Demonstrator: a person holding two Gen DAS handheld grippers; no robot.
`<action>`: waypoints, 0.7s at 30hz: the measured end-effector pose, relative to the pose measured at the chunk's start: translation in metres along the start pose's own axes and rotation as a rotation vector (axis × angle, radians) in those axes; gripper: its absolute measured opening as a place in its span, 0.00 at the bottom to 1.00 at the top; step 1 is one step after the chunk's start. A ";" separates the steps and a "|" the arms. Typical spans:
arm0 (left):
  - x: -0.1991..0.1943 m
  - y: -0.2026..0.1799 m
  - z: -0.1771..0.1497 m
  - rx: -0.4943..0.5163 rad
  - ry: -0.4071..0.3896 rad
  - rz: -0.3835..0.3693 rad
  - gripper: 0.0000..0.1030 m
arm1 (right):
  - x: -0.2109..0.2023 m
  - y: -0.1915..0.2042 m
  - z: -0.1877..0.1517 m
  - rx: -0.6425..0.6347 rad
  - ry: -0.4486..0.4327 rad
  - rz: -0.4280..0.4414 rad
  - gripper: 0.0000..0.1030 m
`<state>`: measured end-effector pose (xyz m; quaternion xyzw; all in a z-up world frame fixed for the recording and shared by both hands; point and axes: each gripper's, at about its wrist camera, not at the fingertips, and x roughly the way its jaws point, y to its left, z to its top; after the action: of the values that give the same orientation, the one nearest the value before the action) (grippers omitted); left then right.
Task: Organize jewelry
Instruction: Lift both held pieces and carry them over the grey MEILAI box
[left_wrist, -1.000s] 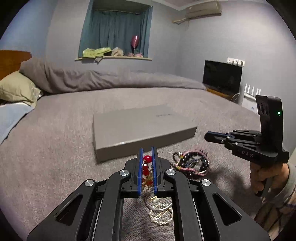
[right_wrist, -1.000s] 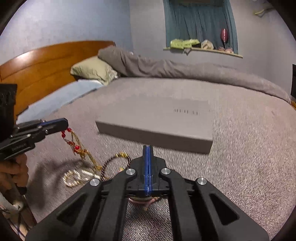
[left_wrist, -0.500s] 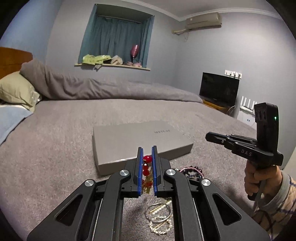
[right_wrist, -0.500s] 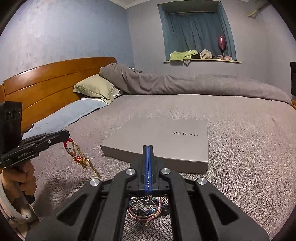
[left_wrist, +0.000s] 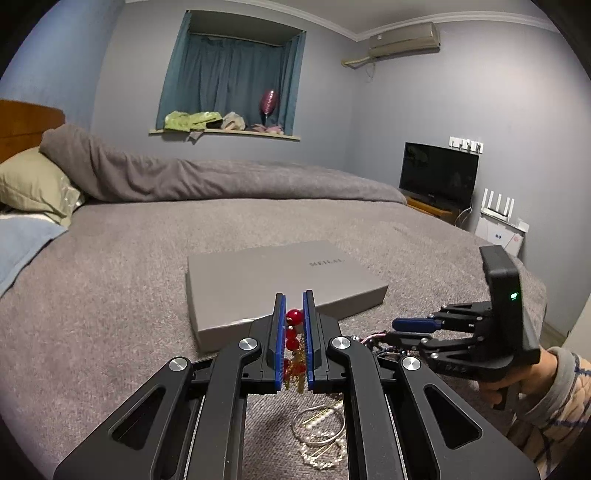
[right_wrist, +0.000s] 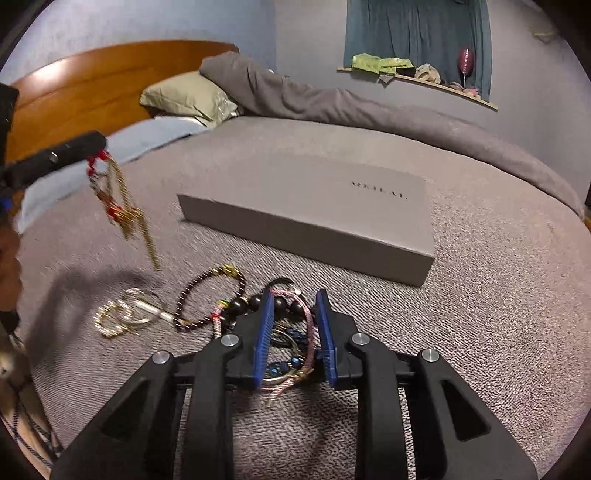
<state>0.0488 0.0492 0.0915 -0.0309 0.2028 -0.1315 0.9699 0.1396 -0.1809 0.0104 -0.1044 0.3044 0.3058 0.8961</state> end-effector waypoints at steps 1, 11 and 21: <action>0.000 0.000 0.000 0.001 0.000 0.001 0.09 | 0.003 0.000 -0.001 0.000 0.010 -0.008 0.22; -0.003 -0.001 0.001 0.002 -0.010 0.006 0.09 | 0.007 -0.004 0.000 0.018 0.013 0.011 0.02; -0.002 -0.001 0.013 0.014 -0.047 0.012 0.09 | -0.042 -0.021 0.032 0.119 -0.188 0.125 0.02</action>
<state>0.0519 0.0494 0.1048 -0.0261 0.1792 -0.1264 0.9753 0.1415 -0.2057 0.0614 -0.0027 0.2427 0.3509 0.9044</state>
